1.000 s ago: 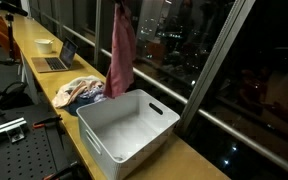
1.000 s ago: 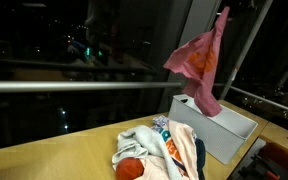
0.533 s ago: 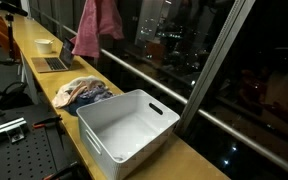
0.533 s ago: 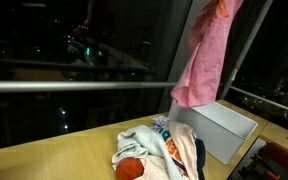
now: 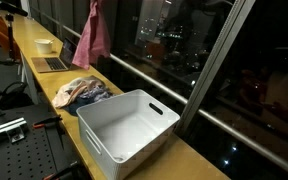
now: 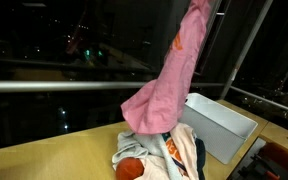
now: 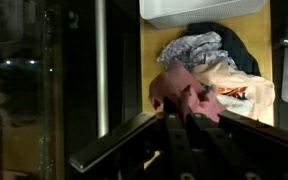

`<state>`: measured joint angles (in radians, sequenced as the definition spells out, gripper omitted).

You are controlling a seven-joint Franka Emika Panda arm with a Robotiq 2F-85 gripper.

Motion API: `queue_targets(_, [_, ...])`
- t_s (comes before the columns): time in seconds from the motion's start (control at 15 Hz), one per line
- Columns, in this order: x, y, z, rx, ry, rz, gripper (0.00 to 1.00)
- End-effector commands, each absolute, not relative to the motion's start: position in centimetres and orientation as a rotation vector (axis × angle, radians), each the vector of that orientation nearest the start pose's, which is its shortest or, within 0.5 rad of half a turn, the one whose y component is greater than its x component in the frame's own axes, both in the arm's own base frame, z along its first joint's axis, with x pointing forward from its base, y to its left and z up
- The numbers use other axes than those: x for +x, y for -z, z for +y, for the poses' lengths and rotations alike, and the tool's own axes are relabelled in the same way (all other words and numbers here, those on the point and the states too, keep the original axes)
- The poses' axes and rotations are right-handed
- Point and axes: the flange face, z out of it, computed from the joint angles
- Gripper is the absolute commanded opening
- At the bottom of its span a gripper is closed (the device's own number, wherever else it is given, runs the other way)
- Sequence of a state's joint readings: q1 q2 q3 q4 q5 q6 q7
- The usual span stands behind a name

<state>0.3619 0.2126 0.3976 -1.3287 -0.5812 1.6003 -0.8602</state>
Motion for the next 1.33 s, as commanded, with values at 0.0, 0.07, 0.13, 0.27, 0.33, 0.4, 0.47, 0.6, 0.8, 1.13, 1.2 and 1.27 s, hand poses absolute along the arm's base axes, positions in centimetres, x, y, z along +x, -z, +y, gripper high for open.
queue_targets(0.0, [52.8,-61.7,34.8,1.886,0.043,1.914,0.37])
queue_targets(0.07, [53.3,-60.9,33.8,1.901,0.077,1.905,0.43])
queue_targets(0.13, [53.7,-60.1,32.4,1.922,0.106,1.897,0.51])
queue_targets(0.27, [54.8,-58.2,29.0,1.969,0.173,1.886,0.66])
queue_targets(0.33, [55.3,-57.2,26.3,2.005,0.207,1.873,0.73])
queue_targets(0.4, [55.9,-55.7,23.8,2.034,0.244,1.858,0.8])
queue_targets(0.47, [56.4,-54.4,21.6,2.059,0.289,1.845,0.88])
queue_targets(0.6, [57.1,-51.1,16.7,2.099,0.39,1.833,1.0])
queue_targets(0.8, [58.1,-45.0,10.0,2.141,0.459,1.833,1.0])
queue_targets(1.13, [57.4,-32.4,0.7,2.253,0.493,1.824,1.0])
queue_targets(1.2, [56.9,-29.8,-0.9,2.272,0.493,1.824,1.0])
queue_targets(1.27, [56.3,-27.1,-2.3,2.29,0.492,1.825,1.0])
